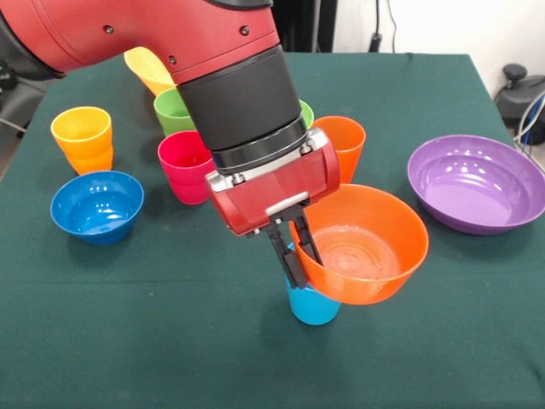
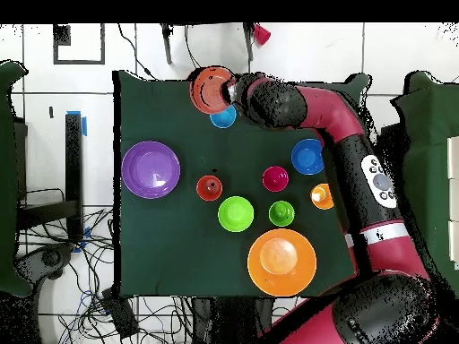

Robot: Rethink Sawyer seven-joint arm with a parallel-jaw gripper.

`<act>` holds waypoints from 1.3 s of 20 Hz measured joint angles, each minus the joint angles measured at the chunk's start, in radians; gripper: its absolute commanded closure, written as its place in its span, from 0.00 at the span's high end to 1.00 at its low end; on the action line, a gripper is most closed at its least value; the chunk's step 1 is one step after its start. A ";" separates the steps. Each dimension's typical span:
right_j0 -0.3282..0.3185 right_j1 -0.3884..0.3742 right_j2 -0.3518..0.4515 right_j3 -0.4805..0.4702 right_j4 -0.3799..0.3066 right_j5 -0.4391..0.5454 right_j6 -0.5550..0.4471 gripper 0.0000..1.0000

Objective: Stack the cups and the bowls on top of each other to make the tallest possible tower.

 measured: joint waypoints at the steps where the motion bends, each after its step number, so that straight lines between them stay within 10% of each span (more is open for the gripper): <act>1: -0.001 0.000 -0.001 0.000 0.000 0.000 0.000 0.00; 26: -0.007 -0.051 -0.098 0.043 -0.003 0.000 0.000 0.00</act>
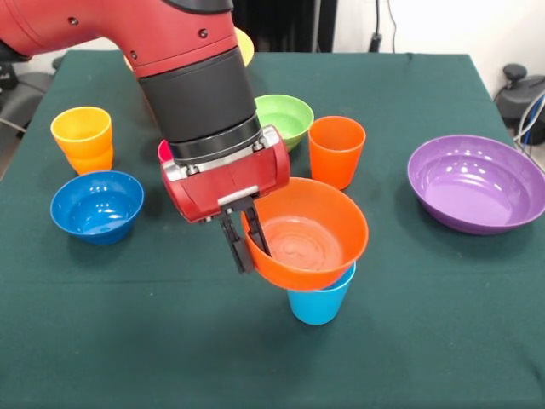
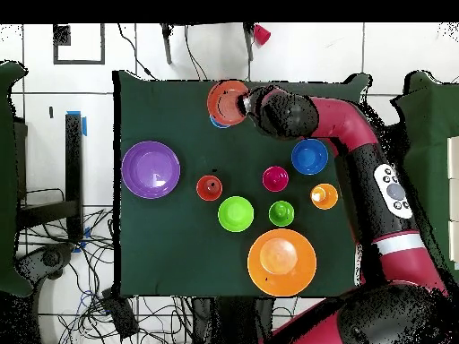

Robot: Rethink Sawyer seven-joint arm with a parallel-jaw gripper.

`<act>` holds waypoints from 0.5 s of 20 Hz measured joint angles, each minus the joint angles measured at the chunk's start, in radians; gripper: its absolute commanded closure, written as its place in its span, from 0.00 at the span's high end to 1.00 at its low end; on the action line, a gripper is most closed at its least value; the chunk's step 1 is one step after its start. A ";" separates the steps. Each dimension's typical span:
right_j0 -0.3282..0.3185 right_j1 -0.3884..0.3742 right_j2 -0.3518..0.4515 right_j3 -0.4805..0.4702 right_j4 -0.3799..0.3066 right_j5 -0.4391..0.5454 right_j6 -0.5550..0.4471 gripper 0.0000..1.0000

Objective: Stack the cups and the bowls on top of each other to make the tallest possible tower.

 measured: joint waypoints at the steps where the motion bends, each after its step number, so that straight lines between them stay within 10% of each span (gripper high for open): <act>1: 0.014 -0.015 -0.023 0.007 0.000 0.000 0.000 0.00; 10: 0.088 -0.068 -0.104 0.022 0.004 0.000 0.000 0.00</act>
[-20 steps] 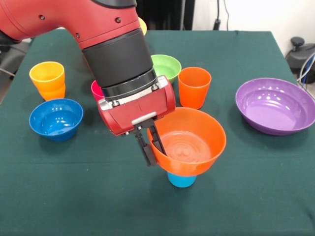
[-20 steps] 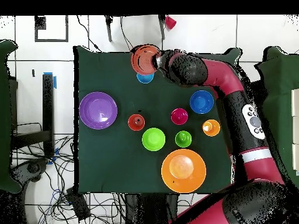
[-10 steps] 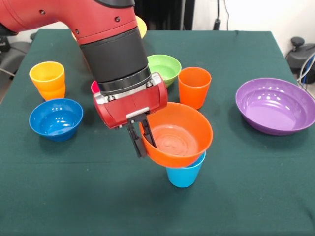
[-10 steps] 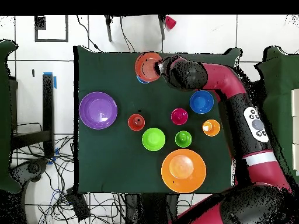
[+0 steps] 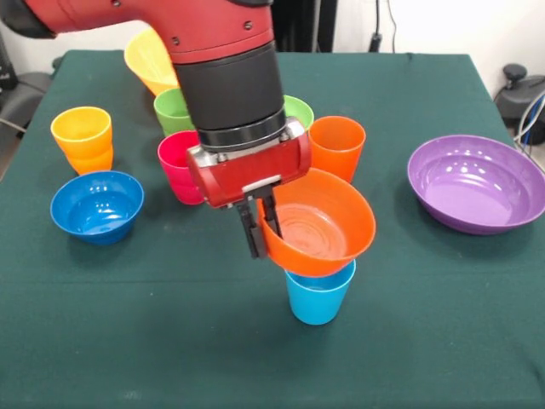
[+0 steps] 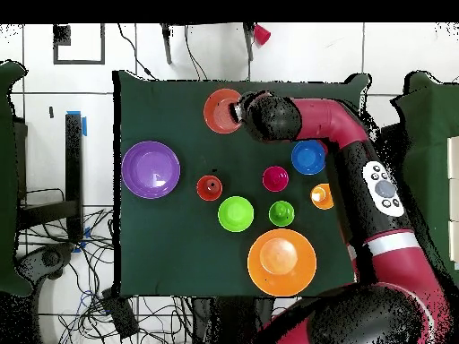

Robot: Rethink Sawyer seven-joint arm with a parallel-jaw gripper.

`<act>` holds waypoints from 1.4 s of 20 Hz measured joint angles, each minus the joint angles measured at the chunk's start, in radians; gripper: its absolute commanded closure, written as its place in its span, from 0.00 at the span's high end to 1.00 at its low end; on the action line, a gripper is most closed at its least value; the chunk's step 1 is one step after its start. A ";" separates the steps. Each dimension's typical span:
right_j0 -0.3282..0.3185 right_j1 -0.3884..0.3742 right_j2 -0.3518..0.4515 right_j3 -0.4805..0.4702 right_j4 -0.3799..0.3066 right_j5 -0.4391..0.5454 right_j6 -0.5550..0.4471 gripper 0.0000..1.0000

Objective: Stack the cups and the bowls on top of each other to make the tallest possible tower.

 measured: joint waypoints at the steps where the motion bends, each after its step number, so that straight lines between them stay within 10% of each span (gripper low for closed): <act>1: 0.007 -0.004 -0.006 0.000 0.000 0.000 0.000 0.00; 11: 0.094 -0.039 -0.061 0.008 0.074 0.000 0.002 0.00; 28: 0.011 0.002 -0.035 0.041 0.151 0.000 0.002 0.00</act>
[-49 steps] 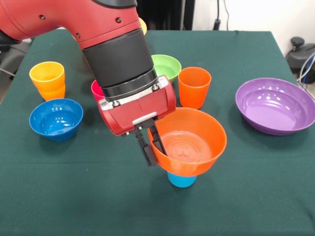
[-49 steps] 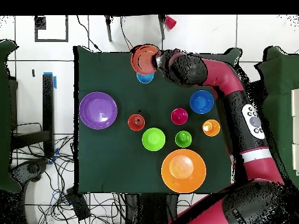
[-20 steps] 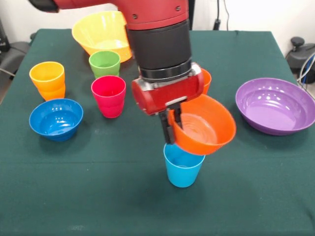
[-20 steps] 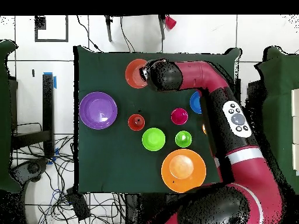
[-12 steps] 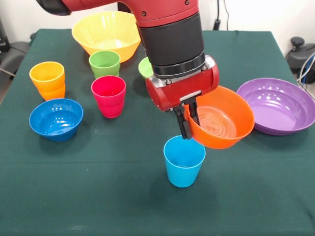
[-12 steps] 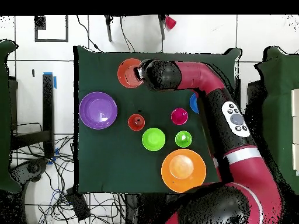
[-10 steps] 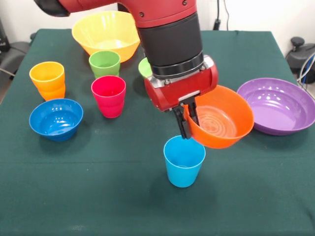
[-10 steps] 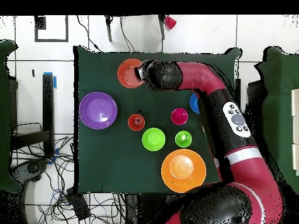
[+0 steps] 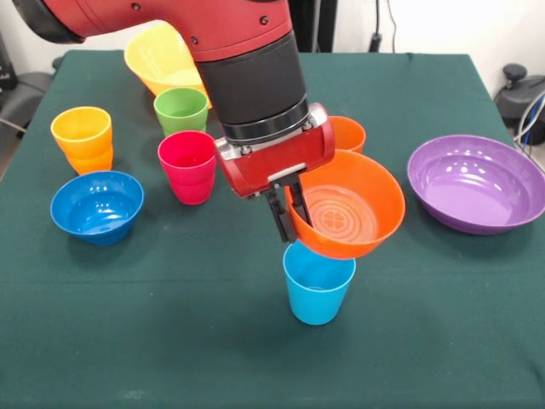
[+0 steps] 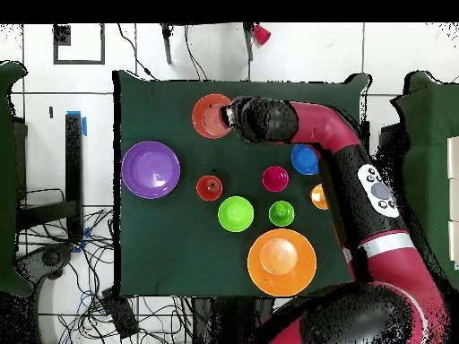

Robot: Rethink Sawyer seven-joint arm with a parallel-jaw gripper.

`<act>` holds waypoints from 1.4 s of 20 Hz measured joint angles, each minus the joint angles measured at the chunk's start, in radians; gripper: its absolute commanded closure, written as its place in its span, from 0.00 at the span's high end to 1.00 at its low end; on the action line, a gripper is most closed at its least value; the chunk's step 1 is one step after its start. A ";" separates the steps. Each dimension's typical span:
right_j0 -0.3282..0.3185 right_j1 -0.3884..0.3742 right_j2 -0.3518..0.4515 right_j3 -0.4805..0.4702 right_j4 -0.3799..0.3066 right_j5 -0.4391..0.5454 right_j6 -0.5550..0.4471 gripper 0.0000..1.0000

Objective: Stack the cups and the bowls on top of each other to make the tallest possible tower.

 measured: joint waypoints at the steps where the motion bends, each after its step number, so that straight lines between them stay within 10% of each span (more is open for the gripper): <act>1: -0.002 0.001 0.000 0.000 0.000 0.000 0.000 0.00; 28: -0.002 0.048 0.044 0.002 0.000 0.000 0.000 0.00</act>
